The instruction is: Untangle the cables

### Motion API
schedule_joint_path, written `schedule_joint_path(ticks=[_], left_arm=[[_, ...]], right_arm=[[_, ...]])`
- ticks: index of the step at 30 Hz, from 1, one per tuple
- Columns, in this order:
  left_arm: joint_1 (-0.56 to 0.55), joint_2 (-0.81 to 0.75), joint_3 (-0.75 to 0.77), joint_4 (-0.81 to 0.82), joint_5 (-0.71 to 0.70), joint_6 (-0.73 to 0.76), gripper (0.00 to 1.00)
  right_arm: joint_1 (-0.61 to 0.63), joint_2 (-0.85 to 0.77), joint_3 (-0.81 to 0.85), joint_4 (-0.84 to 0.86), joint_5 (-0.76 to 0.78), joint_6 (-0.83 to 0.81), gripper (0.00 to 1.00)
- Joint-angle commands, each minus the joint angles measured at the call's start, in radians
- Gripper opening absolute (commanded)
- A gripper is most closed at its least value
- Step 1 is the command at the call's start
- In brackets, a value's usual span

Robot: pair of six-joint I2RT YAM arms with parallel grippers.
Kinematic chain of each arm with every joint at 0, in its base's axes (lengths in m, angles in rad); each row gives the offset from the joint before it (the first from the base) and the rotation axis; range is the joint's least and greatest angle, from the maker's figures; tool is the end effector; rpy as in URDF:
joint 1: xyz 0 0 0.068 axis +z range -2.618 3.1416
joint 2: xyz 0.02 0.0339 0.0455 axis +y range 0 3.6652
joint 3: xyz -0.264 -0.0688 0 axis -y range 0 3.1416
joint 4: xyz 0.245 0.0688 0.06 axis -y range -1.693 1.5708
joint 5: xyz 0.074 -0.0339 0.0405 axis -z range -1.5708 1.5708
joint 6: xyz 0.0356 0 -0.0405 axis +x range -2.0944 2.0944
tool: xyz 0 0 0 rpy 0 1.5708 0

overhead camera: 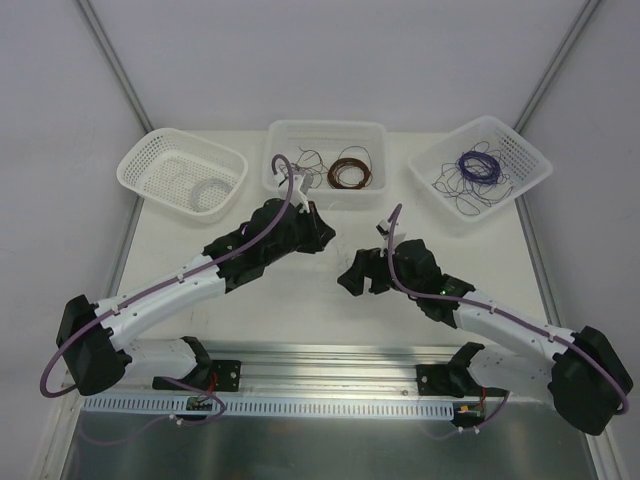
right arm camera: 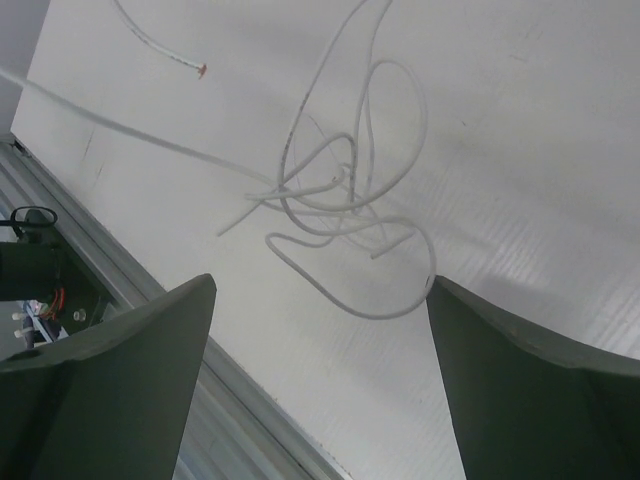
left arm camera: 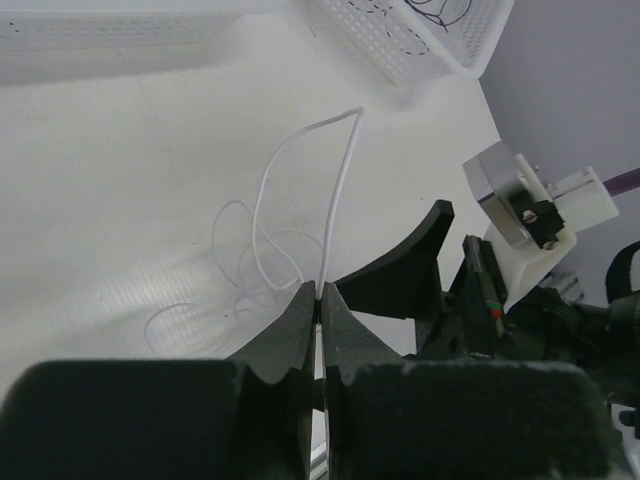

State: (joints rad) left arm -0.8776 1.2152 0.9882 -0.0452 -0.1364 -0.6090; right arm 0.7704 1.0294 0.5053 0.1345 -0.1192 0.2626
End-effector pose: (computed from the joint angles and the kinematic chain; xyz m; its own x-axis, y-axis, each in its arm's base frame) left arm 0.1862 -0.2166 0.3349 -0.5290 -0.2501 -0.8109 0.4581 0.7202 -0.5210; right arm 0.1601 0.1613 0.2276 -0.4632 -0.0904 -0.8816 -0.6733 0.6828 0.2838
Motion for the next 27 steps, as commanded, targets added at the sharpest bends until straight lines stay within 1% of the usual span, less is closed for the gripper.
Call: schedule_joint_path(ticks=[1, 6, 8, 13, 16, 17, 19, 20, 22, 23, 25, 26, 27], left_arm=[[-0.008, -0.014, 0.044, 0.013, -0.046, -0.095, 0.00], [-0.006, -0.019, 0.061, 0.007, -0.040, -0.103, 0.00], [-0.006, -0.025, 0.061, 0.004, -0.048, -0.103, 0.00], [-0.008, -0.032, 0.049, -0.002, -0.052, -0.121, 0.00], [-0.008, -0.031, 0.044, -0.004, -0.055, -0.129, 0.00], [-0.008, -0.032, 0.044, -0.005, -0.055, -0.127, 0.00], [-0.006, -0.034, 0.049, -0.008, -0.065, -0.126, 0.00], [-0.006, -0.037, 0.052, -0.010, -0.068, -0.120, 0.00], [-0.006, -0.036, 0.064, -0.012, -0.066, -0.106, 0.00], [-0.006, -0.036, 0.076, -0.021, -0.066, -0.091, 0.00], [-0.004, -0.039, 0.086, -0.034, -0.080, -0.074, 0.00], [0.000, -0.039, 0.096, -0.042, -0.083, -0.057, 0.00], [0.015, -0.040, 0.099, -0.063, -0.085, -0.052, 0.00]], right_arm=[[0.004, 0.049, 0.027, 0.169, 0.021, 0.040, 0.91], [0.004, 0.159, 0.059, 0.217, 0.020, 0.024, 0.87], [0.007, 0.182, 0.075, 0.235, 0.007, 0.023, 0.86], [0.004, 0.218, 0.079, 0.304, 0.004, 0.030, 0.78], [0.006, 0.227, 0.084, 0.312, 0.010, 0.023, 0.66], [0.006, 0.230, 0.088, 0.309, 0.012, 0.021, 0.56], [0.006, 0.228, 0.084, 0.300, 0.022, 0.018, 0.46], [0.006, 0.225, 0.078, 0.298, 0.030, 0.015, 0.34], [0.006, 0.221, 0.068, 0.284, 0.047, 0.010, 0.24], [0.004, 0.215, 0.067, 0.277, 0.053, 0.004, 0.15], [0.001, 0.205, 0.059, 0.232, 0.073, -0.011, 0.08], [0.001, 0.189, 0.059, 0.214, 0.081, -0.028, 0.02], [-0.002, 0.182, 0.053, 0.197, 0.087, -0.037, 0.01]])
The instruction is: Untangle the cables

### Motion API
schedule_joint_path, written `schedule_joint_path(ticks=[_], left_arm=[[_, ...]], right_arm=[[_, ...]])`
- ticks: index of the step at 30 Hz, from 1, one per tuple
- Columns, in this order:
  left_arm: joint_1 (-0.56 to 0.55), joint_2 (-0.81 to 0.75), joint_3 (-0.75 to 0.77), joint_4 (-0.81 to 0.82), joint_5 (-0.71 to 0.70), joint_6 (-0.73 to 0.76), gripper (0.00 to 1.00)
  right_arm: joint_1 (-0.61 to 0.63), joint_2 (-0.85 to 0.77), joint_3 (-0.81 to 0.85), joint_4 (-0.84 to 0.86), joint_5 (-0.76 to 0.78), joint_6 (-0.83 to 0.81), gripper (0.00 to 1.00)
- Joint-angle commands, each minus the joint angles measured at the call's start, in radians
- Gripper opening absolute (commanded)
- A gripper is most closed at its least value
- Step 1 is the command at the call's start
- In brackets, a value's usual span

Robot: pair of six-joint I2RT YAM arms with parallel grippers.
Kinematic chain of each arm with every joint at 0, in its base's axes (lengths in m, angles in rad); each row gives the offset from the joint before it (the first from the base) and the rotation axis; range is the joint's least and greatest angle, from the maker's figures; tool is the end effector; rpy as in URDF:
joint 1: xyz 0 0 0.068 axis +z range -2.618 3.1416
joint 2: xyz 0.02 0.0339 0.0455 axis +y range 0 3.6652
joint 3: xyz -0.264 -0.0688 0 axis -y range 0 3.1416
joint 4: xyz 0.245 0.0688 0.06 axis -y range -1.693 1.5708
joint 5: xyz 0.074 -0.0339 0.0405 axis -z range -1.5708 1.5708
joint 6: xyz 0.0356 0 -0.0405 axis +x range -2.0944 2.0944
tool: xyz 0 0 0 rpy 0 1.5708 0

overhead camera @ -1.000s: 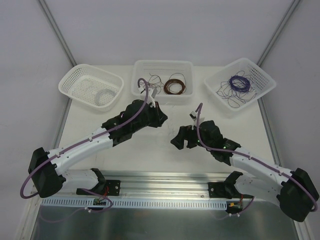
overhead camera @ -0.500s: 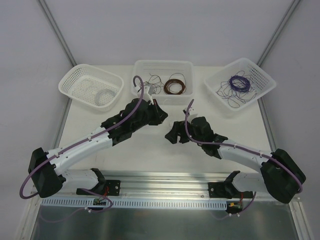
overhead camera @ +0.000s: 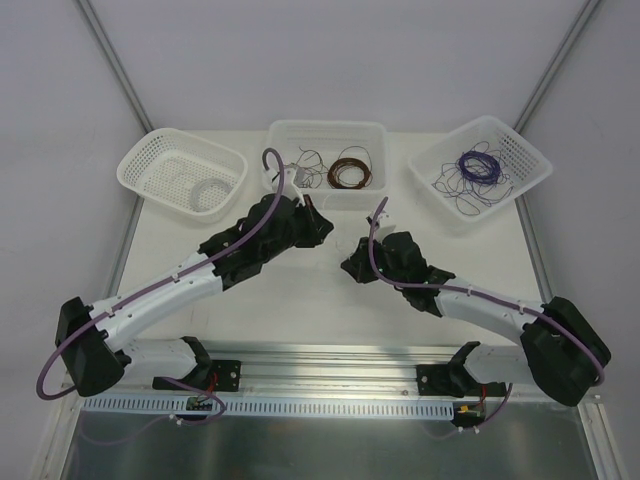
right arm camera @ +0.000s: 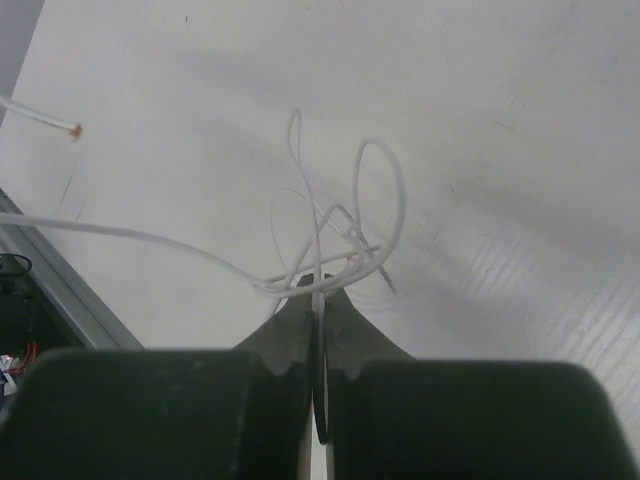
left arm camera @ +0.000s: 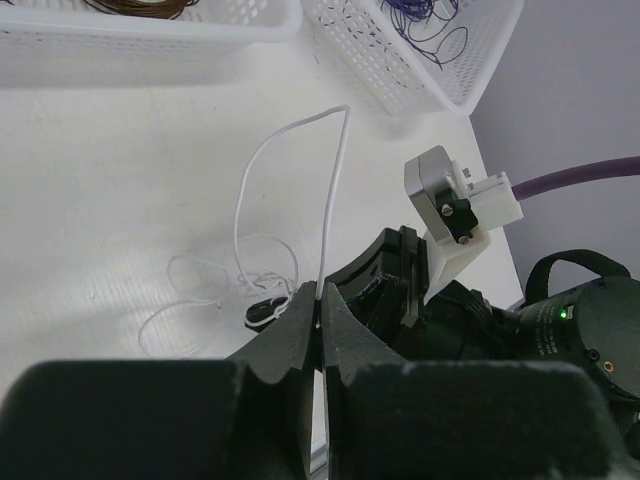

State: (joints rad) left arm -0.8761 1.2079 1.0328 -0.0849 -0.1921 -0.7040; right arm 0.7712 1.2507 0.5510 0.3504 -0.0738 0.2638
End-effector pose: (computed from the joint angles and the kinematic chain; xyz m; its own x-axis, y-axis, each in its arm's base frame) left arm 0.1866 -0.2133 0.3487 -0.5371 -0.3479 -0.7684 0.3783 0.7149 -0.5881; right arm 0.1888 0.1872 0.2147 -0.4311 -0.0564 -0.9005 -0.6550 0.7060 0.2694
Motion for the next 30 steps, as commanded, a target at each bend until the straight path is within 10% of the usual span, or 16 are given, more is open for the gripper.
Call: schedule_joint_path(ticks=[1, 30], left_arm=[[0.028, -0.041, 0.059, -0.032, -0.023, 0.047, 0.00], [0.672, -0.196, 0.223, -0.329, 0.092, 0.297, 0.00]], right_arm=[[-0.010, -0.048, 0.006, -0.055, 0.049, -0.043, 0.01], [-0.506, -0.330, 0.030, -0.692, 0.023, -0.081, 0.01]])
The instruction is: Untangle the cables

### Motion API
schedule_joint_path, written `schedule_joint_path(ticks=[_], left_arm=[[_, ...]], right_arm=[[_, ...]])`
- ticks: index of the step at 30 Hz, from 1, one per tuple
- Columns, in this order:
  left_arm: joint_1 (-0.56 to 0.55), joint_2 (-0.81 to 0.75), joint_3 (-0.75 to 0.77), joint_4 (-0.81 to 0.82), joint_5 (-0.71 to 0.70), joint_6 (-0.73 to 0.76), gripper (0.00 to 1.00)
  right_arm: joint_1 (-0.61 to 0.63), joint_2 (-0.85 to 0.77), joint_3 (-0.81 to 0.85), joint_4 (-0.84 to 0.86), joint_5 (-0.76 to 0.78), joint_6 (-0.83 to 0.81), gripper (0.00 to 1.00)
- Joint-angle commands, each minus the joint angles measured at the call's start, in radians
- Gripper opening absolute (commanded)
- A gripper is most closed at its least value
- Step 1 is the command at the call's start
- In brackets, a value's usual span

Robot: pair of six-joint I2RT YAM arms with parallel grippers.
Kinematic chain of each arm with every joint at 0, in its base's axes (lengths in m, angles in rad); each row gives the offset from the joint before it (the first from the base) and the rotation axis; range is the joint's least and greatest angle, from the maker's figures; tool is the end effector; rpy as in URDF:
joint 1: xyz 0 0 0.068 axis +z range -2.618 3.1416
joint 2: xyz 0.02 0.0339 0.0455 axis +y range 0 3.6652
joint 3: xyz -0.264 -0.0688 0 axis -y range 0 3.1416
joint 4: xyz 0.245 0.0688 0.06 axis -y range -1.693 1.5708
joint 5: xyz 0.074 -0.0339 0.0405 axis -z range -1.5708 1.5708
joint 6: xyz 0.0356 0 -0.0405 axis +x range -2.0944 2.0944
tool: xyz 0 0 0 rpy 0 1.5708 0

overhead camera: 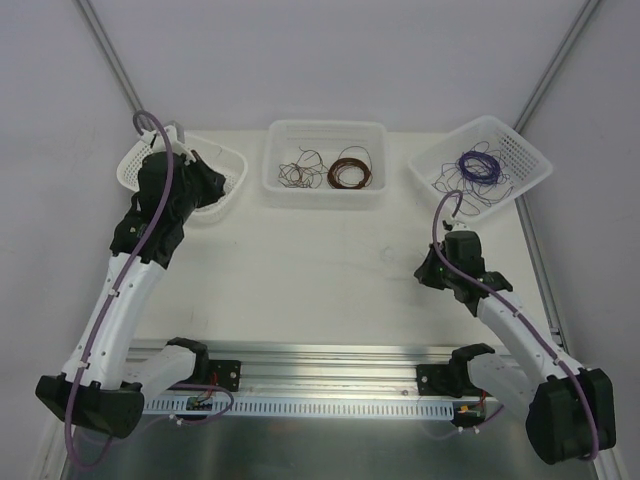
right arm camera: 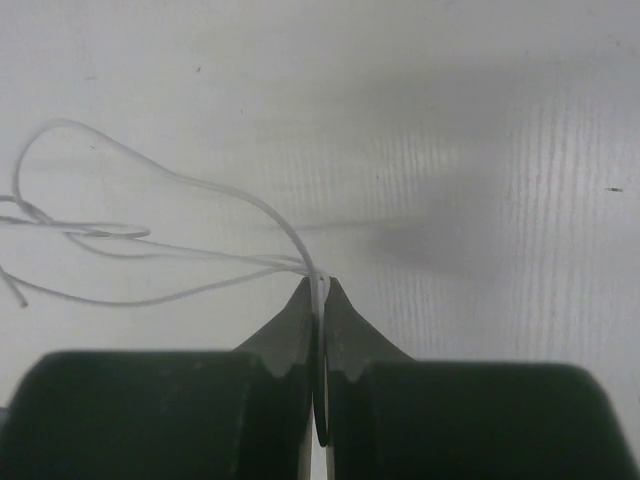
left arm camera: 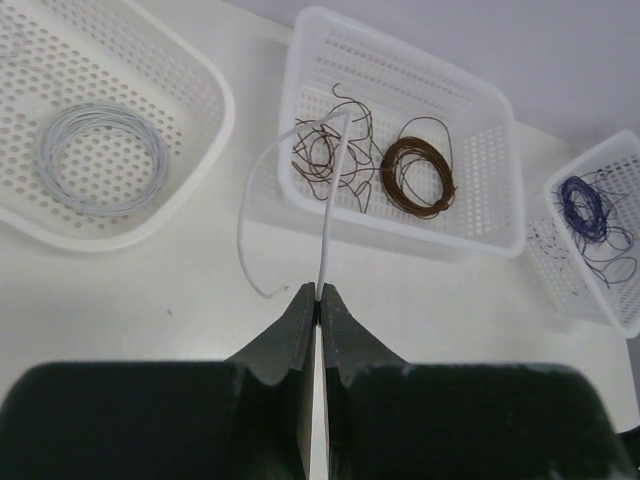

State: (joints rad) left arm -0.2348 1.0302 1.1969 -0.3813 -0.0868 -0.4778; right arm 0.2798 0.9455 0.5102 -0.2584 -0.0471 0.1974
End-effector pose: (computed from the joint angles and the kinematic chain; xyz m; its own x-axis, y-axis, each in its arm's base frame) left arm 0.2173 -0.0488 0.4164 -0.2526 -0.4106 -0.8761 0.0374 0.9007 -0.4329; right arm 0.1890 0.0561 0.2086 -0.6635 0.0132 -0.7480 -0.1841 0.9662 0.1803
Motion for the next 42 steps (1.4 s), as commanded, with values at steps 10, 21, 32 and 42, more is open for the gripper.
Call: schedule_joint_path(ticks=[10, 21, 32, 42], left_arm=[[0.163, 0.011, 0.191, -0.108, 0.062, 0.102, 0.00], [0.229, 0.083, 0.308, -0.139, 0.085, 0.160, 0.00], [0.262, 0.258, 0.661, -0.153, 0.306, 0.087, 0.00], [0.314, 0.387, 0.862, -0.149, 0.176, 0.133, 0.00]], right_arm=[[-0.077, 0.065, 0.094, -0.164, -0.029, 0.019, 0.01], [-0.051, 0.032, 0.162, -0.192, -0.164, -0.064, 0.01], [0.065, 0.016, 0.225, -0.228, -0.189, -0.082, 0.01], [0.087, 0.075, 0.243, -0.196, -0.226, -0.092, 0.01]])
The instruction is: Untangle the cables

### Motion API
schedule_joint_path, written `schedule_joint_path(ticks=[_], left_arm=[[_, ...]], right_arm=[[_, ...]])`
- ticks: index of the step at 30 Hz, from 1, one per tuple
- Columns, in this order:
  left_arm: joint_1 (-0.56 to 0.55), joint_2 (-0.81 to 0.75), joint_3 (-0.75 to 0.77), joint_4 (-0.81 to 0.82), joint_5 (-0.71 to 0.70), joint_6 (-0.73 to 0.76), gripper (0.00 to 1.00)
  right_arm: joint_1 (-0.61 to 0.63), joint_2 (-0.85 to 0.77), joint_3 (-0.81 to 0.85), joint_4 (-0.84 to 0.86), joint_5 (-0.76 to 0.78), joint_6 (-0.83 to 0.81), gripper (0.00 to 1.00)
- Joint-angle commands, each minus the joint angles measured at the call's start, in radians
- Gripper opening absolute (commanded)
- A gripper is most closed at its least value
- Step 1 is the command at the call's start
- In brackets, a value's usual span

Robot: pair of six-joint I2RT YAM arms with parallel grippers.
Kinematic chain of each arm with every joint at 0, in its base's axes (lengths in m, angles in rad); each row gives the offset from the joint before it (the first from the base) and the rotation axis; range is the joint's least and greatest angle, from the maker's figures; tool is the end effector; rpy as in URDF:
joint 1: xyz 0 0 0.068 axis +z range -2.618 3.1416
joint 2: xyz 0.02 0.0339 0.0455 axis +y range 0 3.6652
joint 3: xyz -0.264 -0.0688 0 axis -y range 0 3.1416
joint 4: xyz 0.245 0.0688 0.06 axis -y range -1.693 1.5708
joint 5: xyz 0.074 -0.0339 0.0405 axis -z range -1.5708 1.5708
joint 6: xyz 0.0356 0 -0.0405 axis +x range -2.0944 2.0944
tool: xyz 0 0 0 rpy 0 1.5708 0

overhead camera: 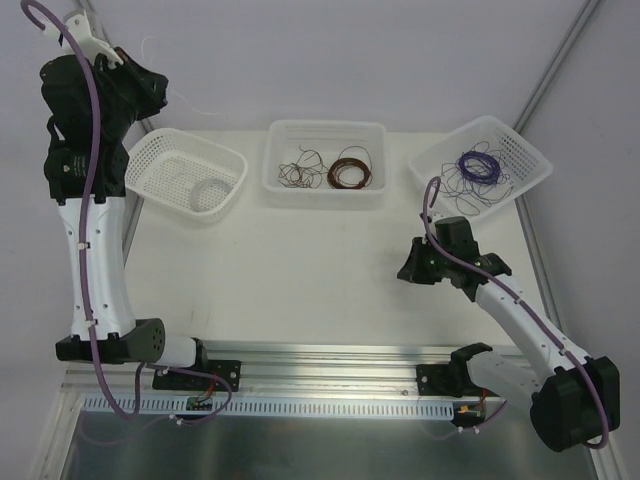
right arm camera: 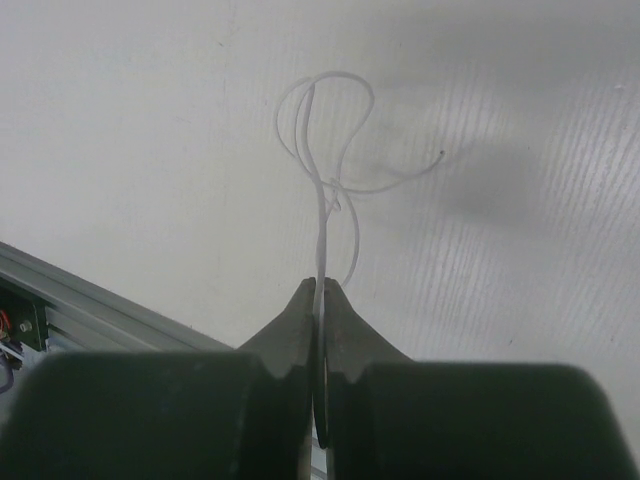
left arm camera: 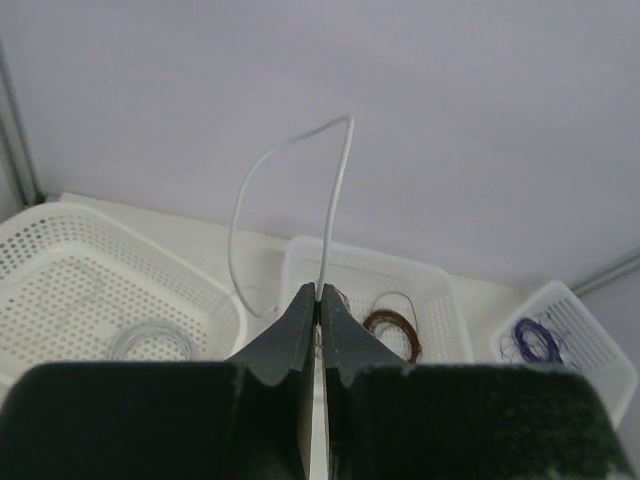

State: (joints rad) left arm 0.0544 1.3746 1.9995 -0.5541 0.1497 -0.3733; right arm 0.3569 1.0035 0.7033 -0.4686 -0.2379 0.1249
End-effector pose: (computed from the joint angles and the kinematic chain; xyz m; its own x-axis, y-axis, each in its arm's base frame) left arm 0.2410 0.0078 0.5722 0.0312 -0.3594 -0.9326 0.1140 0.9283 -0.3540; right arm 0.1919 0.0805 0.2455 -0.7085 -0.1350 -0.6927 -0.4132 0.8750 0.2521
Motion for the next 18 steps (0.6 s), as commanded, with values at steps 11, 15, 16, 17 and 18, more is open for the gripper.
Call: schedule_joint_path(ticks=[11, 15, 16, 17, 18], left_arm=[[0.099, 0.285, 0.180, 0.098, -0.283, 0.109, 0.00], [0.124, 0.346, 0.180, 0.118, -0.282, 0.116, 0.00], [0.127, 0.359, 0.176, 0.121, -0.277, 0.114, 0.00], [0.139, 0.383, 0.170, 0.135, -0.271, 0.114, 0.00], [0.143, 0.397, 0.162, 0.141, -0.268, 0.114, 0.00]], right_arm=[[0.024, 0.047, 0.065, 0.021, -0.066, -0.062, 0.01], [0.024, 0.063, 0.076, 0.015, -0.075, -0.070, 0.01], [0.025, 0.066, 0.079, 0.013, -0.077, -0.073, 0.01], [0.025, 0.073, 0.082, 0.013, -0.080, -0.076, 0.01], [0.024, 0.076, 0.084, 0.013, -0.080, -0.079, 0.01]])
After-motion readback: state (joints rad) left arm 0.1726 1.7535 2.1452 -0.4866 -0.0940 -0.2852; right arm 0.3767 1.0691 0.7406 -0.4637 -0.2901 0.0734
